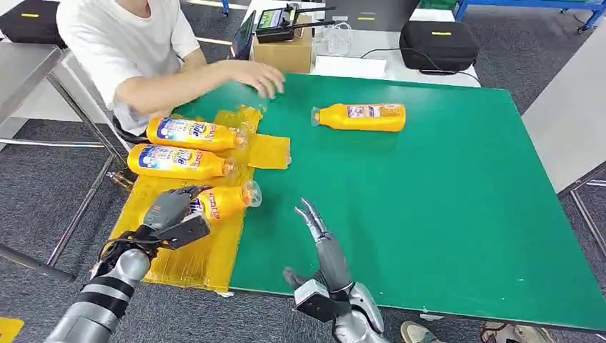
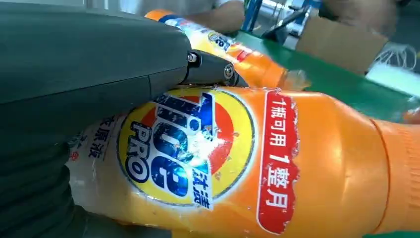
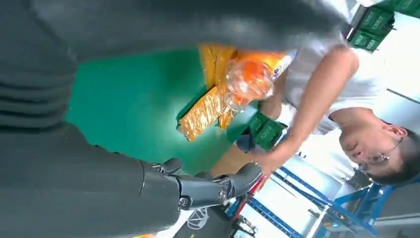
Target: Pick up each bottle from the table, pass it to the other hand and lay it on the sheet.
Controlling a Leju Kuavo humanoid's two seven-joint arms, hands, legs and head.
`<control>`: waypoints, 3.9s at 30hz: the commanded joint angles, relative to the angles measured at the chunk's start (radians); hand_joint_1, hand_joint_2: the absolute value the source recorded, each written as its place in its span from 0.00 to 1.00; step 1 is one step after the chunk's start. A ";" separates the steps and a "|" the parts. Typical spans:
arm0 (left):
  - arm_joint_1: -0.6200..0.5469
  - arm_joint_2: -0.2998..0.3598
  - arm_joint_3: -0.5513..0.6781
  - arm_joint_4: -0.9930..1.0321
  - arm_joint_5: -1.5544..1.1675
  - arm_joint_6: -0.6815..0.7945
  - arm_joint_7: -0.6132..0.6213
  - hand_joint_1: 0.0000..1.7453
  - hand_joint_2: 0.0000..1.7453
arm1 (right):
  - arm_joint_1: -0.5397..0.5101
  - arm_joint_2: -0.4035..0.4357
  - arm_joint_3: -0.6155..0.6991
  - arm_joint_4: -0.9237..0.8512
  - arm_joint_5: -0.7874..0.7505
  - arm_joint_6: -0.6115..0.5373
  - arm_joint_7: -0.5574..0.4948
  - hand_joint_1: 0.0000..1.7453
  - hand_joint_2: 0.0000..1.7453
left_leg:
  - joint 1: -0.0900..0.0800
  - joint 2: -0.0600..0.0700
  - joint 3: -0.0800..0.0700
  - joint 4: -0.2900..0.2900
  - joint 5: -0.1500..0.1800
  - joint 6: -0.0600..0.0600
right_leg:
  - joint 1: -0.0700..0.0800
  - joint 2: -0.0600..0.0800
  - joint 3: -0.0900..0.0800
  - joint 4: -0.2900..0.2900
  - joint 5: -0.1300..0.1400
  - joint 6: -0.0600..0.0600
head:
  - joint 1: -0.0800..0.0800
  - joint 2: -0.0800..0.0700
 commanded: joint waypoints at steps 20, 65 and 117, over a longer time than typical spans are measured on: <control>-0.064 0.136 -0.154 0.023 0.352 -0.332 -0.094 0.00 1.00 | -0.082 -0.051 0.137 0.071 -0.188 -0.036 -0.001 0.00 0.00 | 0.001 0.000 0.004 -0.002 0.000 0.003 | 0.001 0.000 0.003 0.000 0.000 -0.003 | 0.000 0.000; 0.330 -0.320 0.250 -0.692 1.076 -0.193 0.017 0.00 1.00 | 0.012 -0.312 -0.195 -0.063 0.805 -0.079 0.619 0.00 1.00 | -0.001 0.001 0.004 -0.003 -0.001 0.003 | 0.000 0.001 0.004 -0.004 0.001 -0.004 | 0.000 0.000; 0.170 -0.248 0.126 -0.484 1.122 -0.169 0.026 0.00 1.00 | -0.534 -0.321 0.078 0.611 0.586 0.250 0.332 0.98 1.00 | -0.001 -0.001 0.008 -0.001 0.000 0.003 | 0.000 0.000 0.007 -0.002 0.001 -0.004 | 0.000 0.000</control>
